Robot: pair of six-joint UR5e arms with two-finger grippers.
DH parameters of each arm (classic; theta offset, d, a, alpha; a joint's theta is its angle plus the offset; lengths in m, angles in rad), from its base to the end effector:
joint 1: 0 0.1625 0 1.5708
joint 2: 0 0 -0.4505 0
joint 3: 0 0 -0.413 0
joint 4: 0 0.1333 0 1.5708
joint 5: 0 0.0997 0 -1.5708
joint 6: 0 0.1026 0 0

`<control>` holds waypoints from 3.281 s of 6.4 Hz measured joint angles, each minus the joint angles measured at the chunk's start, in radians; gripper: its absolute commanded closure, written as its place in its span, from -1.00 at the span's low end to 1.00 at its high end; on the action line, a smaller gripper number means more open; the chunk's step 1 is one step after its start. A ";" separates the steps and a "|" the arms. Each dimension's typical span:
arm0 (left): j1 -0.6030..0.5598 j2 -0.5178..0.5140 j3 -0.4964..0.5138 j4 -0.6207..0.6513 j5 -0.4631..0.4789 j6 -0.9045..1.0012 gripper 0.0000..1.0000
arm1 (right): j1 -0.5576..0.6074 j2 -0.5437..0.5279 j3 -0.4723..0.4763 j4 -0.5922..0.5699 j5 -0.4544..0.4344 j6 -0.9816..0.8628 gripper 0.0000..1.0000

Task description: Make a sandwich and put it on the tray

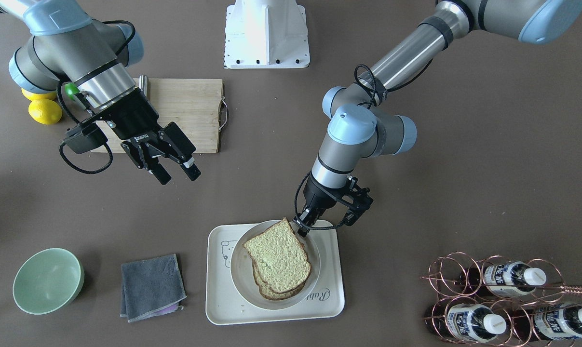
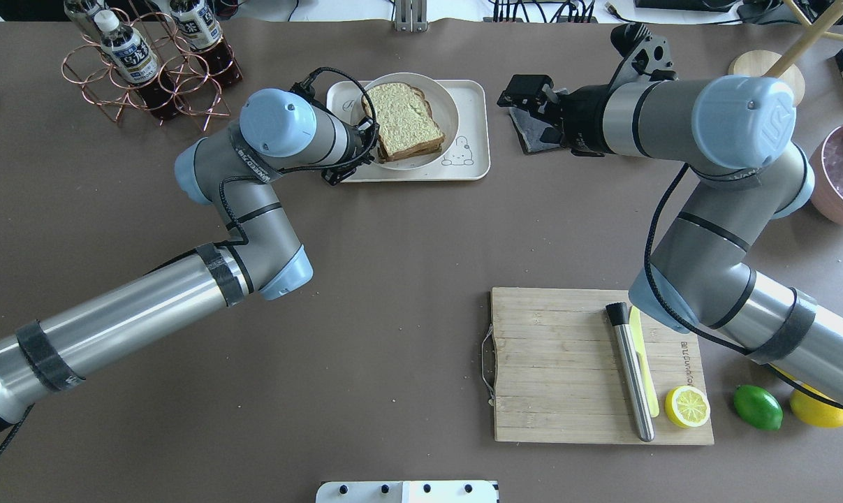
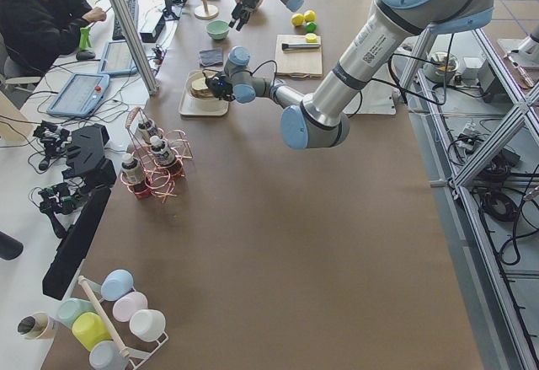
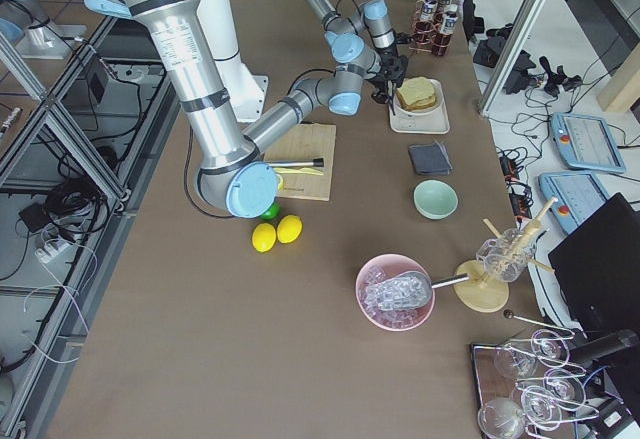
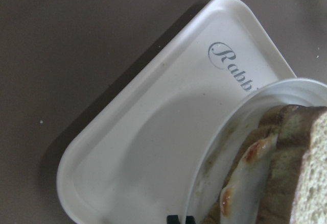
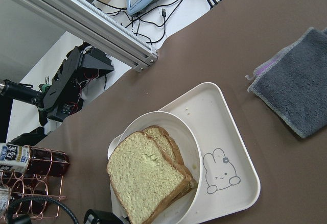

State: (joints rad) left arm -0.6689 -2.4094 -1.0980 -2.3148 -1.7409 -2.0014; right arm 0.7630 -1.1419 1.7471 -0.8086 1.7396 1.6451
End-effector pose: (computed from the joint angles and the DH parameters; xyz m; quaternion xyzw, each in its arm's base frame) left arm 0.5994 -0.6215 0.2716 -0.0093 0.5298 -0.4043 0.7455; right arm -0.3868 -0.5305 0.2600 0.1510 -0.6145 0.2654 0.7274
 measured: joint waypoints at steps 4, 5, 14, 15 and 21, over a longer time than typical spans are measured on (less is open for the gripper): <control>-0.014 0.003 -0.005 -0.001 0.008 0.033 -0.96 | 0.000 0.001 0.002 0.001 0.000 0.007 -0.99; -0.026 0.008 -0.017 -0.001 0.003 0.046 -0.96 | 0.000 0.001 0.004 0.001 0.000 0.017 -0.99; -0.068 0.325 -0.623 0.285 -0.070 0.194 -0.96 | 0.100 -0.070 0.053 -0.002 0.039 -0.080 -0.99; -0.086 0.360 -0.674 0.310 -0.069 0.228 -0.96 | 0.141 -0.089 0.053 -0.007 0.089 -0.105 -0.99; -0.371 0.700 -0.911 0.466 -0.072 0.897 -0.96 | 0.480 -0.367 0.053 -0.220 0.318 -0.860 -0.99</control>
State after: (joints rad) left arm -1.0399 -1.7095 -2.0085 -1.8489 -1.8126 -1.1040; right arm 1.2427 -1.5088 1.8003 -1.0287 2.0571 0.7848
